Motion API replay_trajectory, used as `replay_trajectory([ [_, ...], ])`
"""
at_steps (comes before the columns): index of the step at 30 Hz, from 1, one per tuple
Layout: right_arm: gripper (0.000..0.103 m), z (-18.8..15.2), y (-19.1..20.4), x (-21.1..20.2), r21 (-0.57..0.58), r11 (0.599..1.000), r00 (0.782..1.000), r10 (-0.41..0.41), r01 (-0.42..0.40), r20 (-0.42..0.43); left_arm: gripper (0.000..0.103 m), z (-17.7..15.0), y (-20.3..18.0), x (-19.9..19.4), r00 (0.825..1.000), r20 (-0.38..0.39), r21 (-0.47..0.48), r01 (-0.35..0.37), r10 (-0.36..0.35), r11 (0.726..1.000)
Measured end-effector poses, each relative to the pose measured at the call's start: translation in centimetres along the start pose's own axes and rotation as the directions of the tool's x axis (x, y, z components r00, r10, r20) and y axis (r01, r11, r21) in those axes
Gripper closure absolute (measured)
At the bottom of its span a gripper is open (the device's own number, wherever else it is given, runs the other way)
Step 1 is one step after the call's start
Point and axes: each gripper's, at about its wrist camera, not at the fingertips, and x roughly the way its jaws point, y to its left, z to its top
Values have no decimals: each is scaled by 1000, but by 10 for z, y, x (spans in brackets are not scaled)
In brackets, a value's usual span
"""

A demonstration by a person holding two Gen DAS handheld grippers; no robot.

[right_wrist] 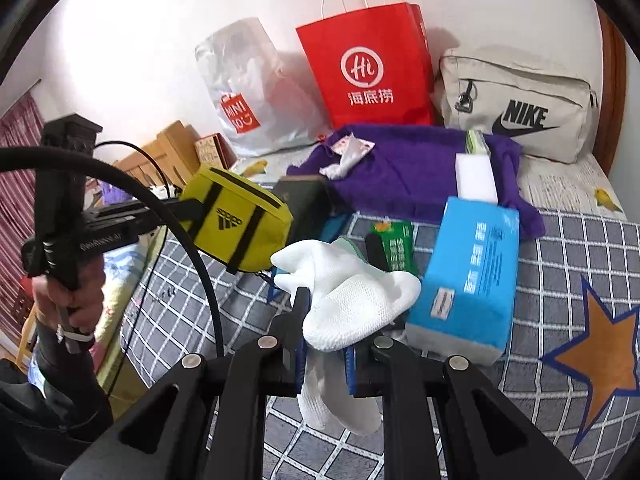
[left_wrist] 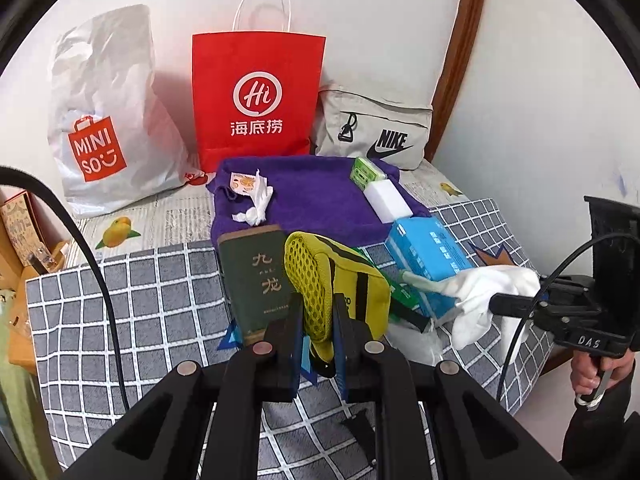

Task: Organize soft objects
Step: 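Carry the glove and the yellow pouch onto the purple towel with both grippers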

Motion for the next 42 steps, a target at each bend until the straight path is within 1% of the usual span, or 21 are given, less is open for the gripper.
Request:
replay_trajectory([
  [8, 88, 18, -11, -9, -4, 1000, 999, 30, -30, 31, 90, 13, -4, -1, 1000, 20, 3, -2, 2, 1000],
  [15, 88, 26, -20, -12, 3, 999, 998, 54, -54, 39, 90, 23, -1, 8, 1000, 13, -13, 1, -1, 1000],
  [20, 88, 40, -28, -13, 16, 999, 997, 37, -38, 65, 90, 32, 2, 14, 1000, 7, -17, -4, 4, 1000],
  [24, 88, 53, -32, -9, 9, 1000, 998, 21, -22, 67, 90, 39, 7, 20, 1000, -1, -21, -14, 14, 1000],
  [27, 88, 63, -34, -2, -9, 1000, 997, -29, 30, 66, 90, 45, 10, 25, 1000, -1, -23, -22, 22, 999],
  [29, 88, 70, -37, 3, -15, 999, 997, -43, 44, 65, 90, 50, 12, 29, 1000, -4, -23, -21, 21, 1000],
  [38, 88, 105, -55, 28, -7, 998, 997, -63, 63, 51, 90, 76, 27, 56, 1000, -13, -29, -21, 21, 999],
  [42, 88, 121, -60, 35, 1, 998, 996, -67, 67, 63, 90, 93, 33, 73, 1000, -21, -26, -13, 13, 1000],
])
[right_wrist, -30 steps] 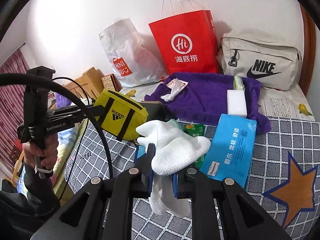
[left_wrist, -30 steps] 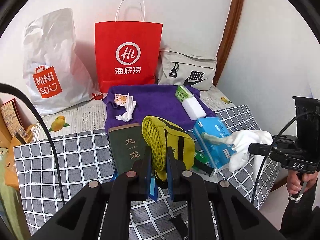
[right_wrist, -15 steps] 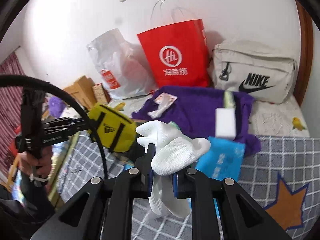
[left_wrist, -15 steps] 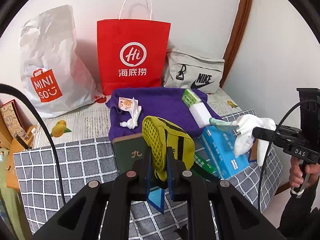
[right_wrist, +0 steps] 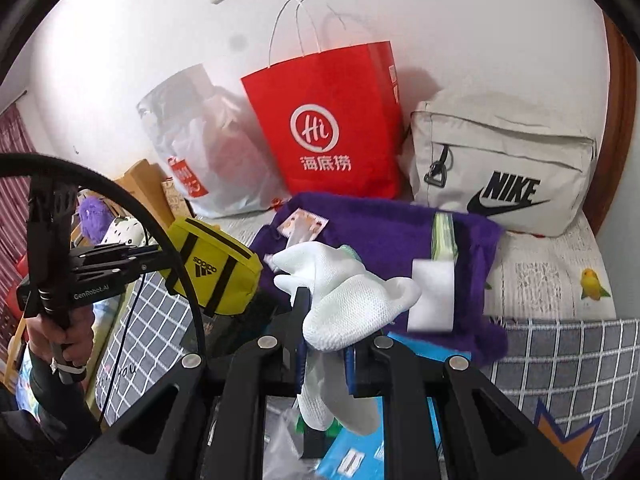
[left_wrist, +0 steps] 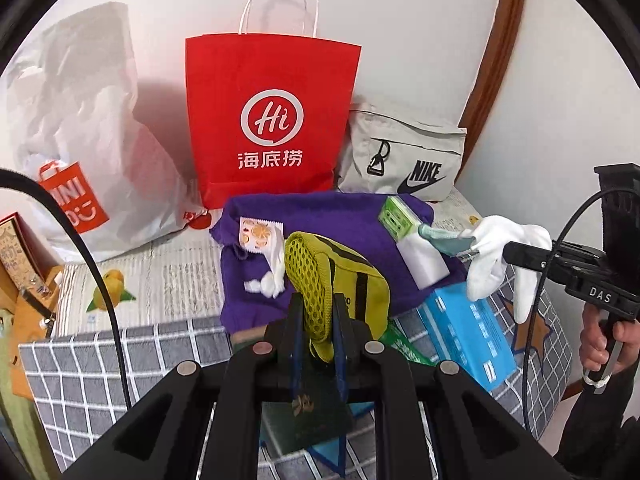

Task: Organize soft objects
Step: 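Carry the glove and the yellow pouch onto the purple towel with both grippers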

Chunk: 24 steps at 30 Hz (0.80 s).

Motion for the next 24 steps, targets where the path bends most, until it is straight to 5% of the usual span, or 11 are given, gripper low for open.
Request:
replay_trajectory([
  [24, 88, 77, -58, 120, 95, 994, 993, -42, 53, -112, 90, 46, 31, 78, 998, -59, -32, 33, -34, 999],
])
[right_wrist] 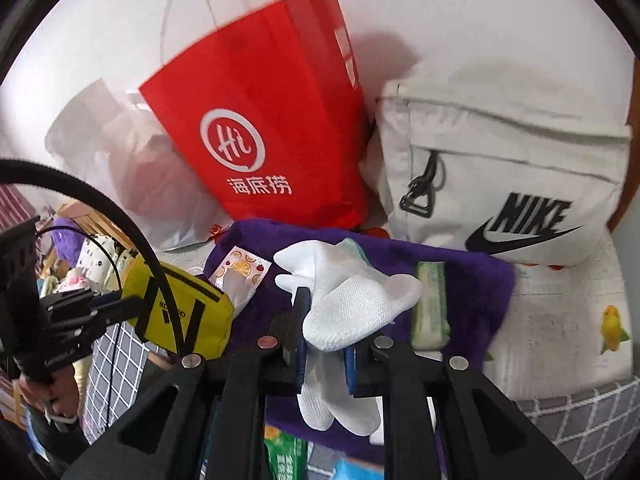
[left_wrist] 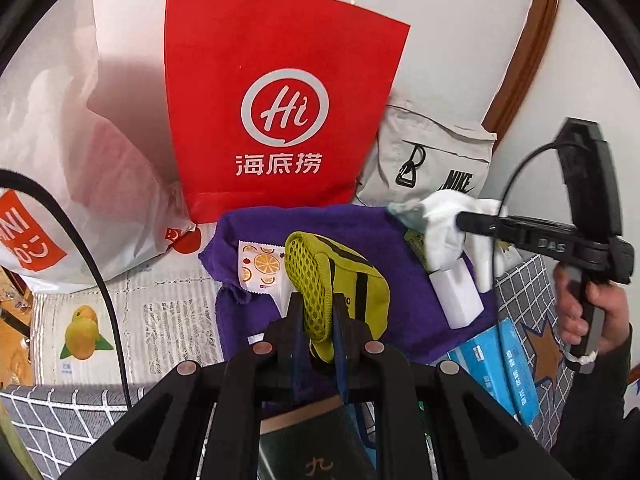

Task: Organize soft objects
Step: 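Carry the glove and the yellow pouch onto the purple towel with both grippers, then open both grippers to drop the glove and pouch, then pull back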

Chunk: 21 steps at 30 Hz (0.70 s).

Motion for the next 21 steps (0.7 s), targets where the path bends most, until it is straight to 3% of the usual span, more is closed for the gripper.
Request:
replay_trajectory([
  [4, 88, -1, 2, 37, -28, 999, 996, -25, 23, -84, 90, 1, 4, 11, 1000, -15, -1, 6, -6, 1000],
  [11, 88, 0, -18, 81, 15, 997, 985, -72, 76, -159, 90, 5, 8, 33, 999, -51, 9, 8, -8, 1000],
  [21, 80, -3, -35, 110, 18, 997, 970, -63, 69, -235, 90, 3, 13, 59, 994, -105, -11, 24, -26, 1000],
])
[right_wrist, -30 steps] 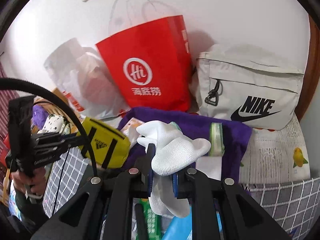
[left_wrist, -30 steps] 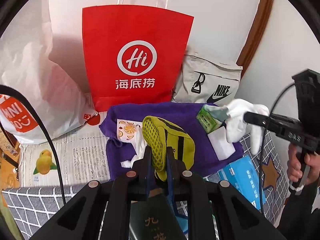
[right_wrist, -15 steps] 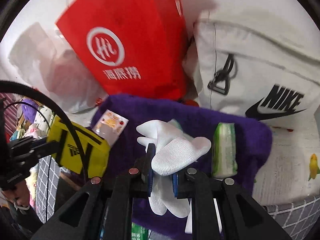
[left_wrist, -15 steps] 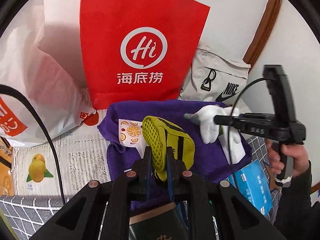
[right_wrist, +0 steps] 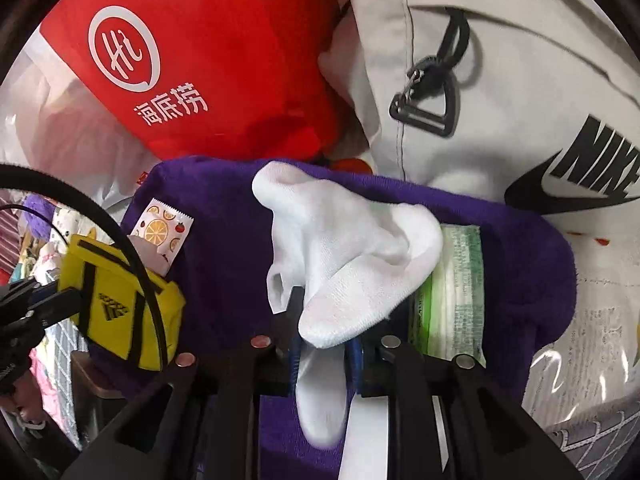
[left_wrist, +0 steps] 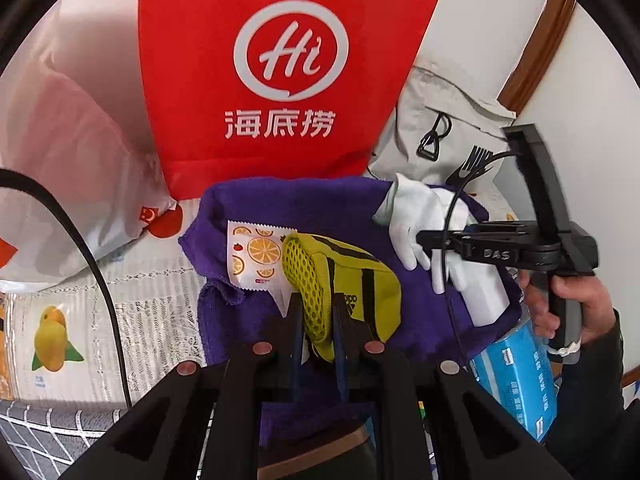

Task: Organize soft objects
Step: 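Open both grippers to drop the glove and pouch, then pull back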

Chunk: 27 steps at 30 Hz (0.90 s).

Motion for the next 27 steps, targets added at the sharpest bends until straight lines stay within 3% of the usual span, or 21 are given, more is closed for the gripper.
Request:
replay_trajectory([
  [2, 75, -1, -1, -5, -3, 1000, 1000, 10, -10, 11, 90, 0, 1, 5, 1000, -10, -1, -3, 3, 1000],
  [4, 57, -1, 2, -11, -19, 1000, 1000, 11, -11, 15, 90, 1, 2, 9, 1000, -19, -2, -7, 7, 1000],
  [6, 47, -4, 4, -16, -36, 999, 1000, -5, 6, 22, 90, 2, 2, 13, 1000, -27, -6, -10, 10, 1000],
  [12, 46, -12, 14, -40, -90, 992, 995, -79, 85, 62, 89, 6, 4, 26, 998, -51, -9, -27, 26, 1000],
  [22, 46, -34, 24, -100, -102, 993, 985, -50, 68, 164, 84, 12, 3, 32, 994, -87, -3, -67, 66, 998],
  [25, 46, -45, 33, -113, -115, 991, 982, -47, 69, 184, 67, 14, 2, 31, 985, -112, 11, -134, 134, 991],
  [27, 46, -52, 36, -118, -120, 990, 980, -45, 69, 191, 47, 14, 4, 22, 977, -96, 1, -191, 190, 982],
])
